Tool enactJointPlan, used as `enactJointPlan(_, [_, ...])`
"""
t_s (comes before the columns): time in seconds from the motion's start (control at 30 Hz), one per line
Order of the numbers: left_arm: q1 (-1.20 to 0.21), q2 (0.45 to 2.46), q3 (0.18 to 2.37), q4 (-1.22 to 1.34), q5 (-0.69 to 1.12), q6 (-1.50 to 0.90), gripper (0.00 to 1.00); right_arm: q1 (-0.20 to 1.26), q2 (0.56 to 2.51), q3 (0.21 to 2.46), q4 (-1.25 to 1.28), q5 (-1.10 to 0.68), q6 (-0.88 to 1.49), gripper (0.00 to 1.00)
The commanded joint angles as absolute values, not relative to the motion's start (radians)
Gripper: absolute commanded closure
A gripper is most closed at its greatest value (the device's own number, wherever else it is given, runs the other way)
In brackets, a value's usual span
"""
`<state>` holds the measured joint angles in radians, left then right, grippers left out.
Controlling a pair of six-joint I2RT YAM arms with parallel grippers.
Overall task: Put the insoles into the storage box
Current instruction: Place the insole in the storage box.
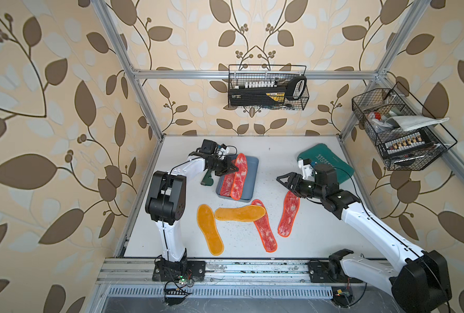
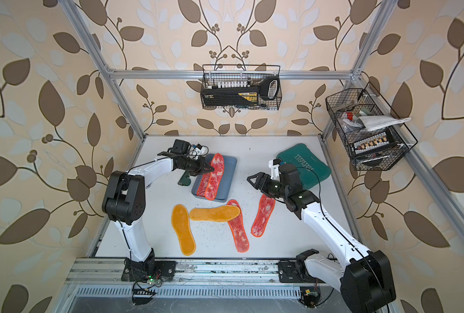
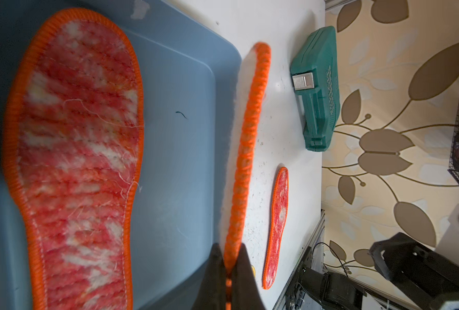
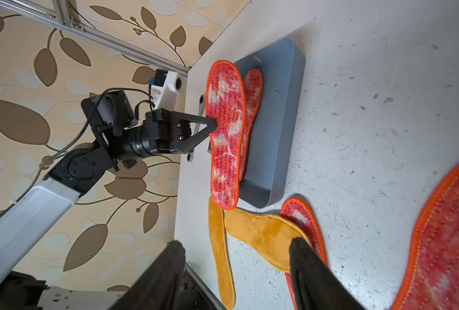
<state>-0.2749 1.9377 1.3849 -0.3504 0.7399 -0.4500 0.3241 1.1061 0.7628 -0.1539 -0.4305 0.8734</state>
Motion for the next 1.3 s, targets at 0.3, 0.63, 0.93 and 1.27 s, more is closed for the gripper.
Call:
enactJointPlan(0.3, [-0.276, 2.09, 1.489, -0.272, 0.773, -0.496, 1.0, 0.305, 1.098, 0.749, -0.193, -0.454, 0.832, 0.33])
enactJointPlan(0.63, [-0.306, 2.175, 1.526, -0.274, 0.778, -0.499, 1.0, 0.305, 1.12, 0.756, -0.184, -0.452, 0.832, 0.32])
enactJointPlan(0.93, [-0.327, 2.214, 1.551, -0.291, 0.755, -0.495, 1.0, 0.305, 1.128, 0.752, -0.185, -0.443, 0.83, 0.32])
enactJointPlan(1.27, [-0.336, 2.216, 1.589, -0.379, 0.714, -0.467, 0.78, 0.306, 1.115, 0.746, -0.196, -0.433, 0.825, 0.32])
